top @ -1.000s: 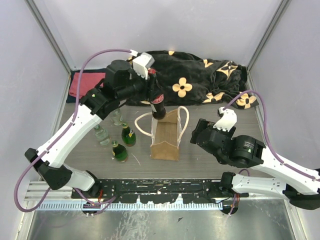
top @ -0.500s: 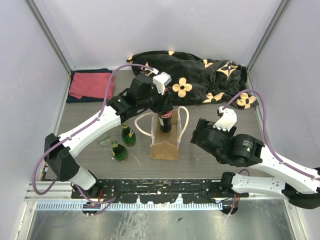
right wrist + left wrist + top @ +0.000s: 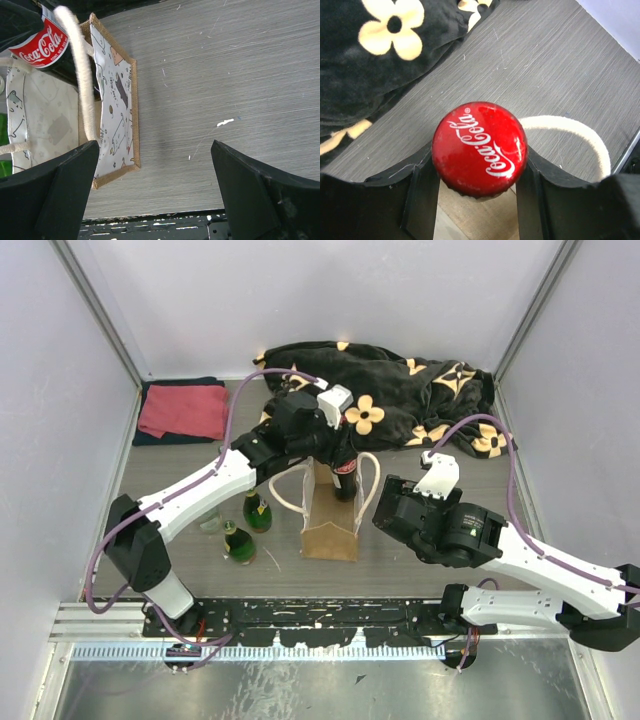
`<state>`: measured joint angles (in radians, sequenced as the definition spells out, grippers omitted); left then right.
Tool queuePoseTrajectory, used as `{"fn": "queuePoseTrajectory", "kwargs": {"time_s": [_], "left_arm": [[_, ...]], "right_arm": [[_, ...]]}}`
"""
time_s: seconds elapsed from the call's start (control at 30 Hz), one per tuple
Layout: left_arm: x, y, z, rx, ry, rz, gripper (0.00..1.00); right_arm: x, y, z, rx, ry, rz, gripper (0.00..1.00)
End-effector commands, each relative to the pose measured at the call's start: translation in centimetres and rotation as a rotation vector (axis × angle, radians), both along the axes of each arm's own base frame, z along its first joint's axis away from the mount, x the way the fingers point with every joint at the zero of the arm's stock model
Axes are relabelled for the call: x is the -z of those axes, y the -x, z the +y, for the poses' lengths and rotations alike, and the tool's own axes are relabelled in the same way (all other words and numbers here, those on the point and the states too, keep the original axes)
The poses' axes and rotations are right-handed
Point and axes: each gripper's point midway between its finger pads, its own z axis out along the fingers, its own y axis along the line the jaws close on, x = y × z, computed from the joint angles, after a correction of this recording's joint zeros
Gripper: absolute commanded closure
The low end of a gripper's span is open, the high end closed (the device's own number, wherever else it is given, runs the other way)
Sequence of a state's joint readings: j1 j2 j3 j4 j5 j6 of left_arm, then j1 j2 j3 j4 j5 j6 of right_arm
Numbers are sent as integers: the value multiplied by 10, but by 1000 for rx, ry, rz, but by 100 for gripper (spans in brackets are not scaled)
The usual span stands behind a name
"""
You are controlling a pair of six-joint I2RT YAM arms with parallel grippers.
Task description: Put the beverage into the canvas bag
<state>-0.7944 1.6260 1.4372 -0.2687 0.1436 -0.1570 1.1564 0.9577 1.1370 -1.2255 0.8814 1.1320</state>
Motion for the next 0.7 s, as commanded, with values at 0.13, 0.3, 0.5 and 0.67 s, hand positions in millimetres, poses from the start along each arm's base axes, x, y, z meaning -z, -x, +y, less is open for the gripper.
{"fn": "queuePoseTrajectory", "kwargs": {"time_s": [0.13, 0.3, 0.5, 0.67], "left_arm": [[-42, -16, -26, -10, 169, -136, 100], [-28, -22, -29, -19, 152, -141, 100], [-15, -25, -29, -25, 133, -149, 100], [-3, -27, -31, -36, 121, -145, 100]], "right_arm": [[-10, -4, 5, 19, -75, -42, 0], [-5, -4, 10, 12, -74, -27, 0], [-5, -4, 11, 10, -84, -29, 0], [-4, -4, 11, 10, -86, -32, 0]]}}
